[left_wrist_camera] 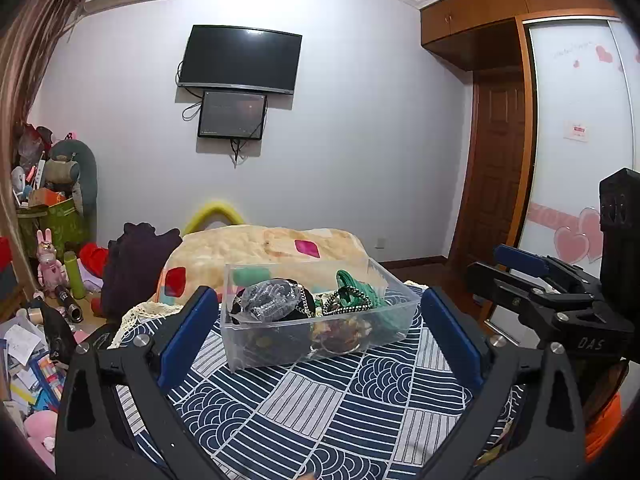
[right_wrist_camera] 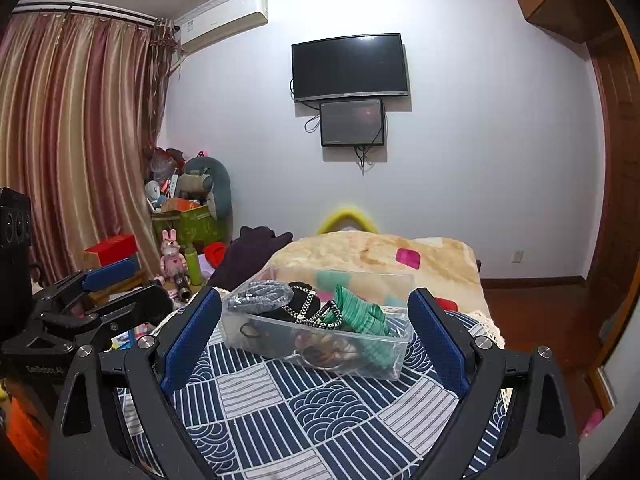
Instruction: Organize soft objects
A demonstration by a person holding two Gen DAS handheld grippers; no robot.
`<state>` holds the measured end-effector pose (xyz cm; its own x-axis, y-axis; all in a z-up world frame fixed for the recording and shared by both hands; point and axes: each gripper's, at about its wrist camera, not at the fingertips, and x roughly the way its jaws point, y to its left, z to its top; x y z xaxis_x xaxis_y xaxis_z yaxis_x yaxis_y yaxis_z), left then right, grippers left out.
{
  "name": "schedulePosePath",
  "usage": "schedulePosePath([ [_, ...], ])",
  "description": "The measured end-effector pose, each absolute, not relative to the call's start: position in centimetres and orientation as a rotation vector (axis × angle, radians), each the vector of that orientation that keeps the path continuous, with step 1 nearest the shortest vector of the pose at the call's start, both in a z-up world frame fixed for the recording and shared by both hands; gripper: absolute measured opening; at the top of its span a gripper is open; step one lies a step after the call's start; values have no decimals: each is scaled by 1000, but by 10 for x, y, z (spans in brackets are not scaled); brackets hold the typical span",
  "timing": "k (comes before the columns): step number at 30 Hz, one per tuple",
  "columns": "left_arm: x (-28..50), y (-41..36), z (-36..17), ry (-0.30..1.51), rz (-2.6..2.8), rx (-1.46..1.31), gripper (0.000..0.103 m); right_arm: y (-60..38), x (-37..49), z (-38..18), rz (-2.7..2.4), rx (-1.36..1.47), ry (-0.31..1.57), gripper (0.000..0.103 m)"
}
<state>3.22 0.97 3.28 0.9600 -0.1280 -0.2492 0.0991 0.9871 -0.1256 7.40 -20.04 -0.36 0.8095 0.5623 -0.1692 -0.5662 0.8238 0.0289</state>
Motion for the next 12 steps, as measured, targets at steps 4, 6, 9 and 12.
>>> schedulePosePath([
  [4,32,9,33,261,-123,-116,102,-200,73,-3,604,-25,174,94],
  [6,31,9,33,263,-128,-118,103,-199,73,-3,605,-25,176,94],
  [9,32,9,33,263,-128,-119,103,-199,73,-3,606,-26,177,94],
  [12,31,9,33,265,-129,-120,103,-199,73,-4,607,-27,177,94],
])
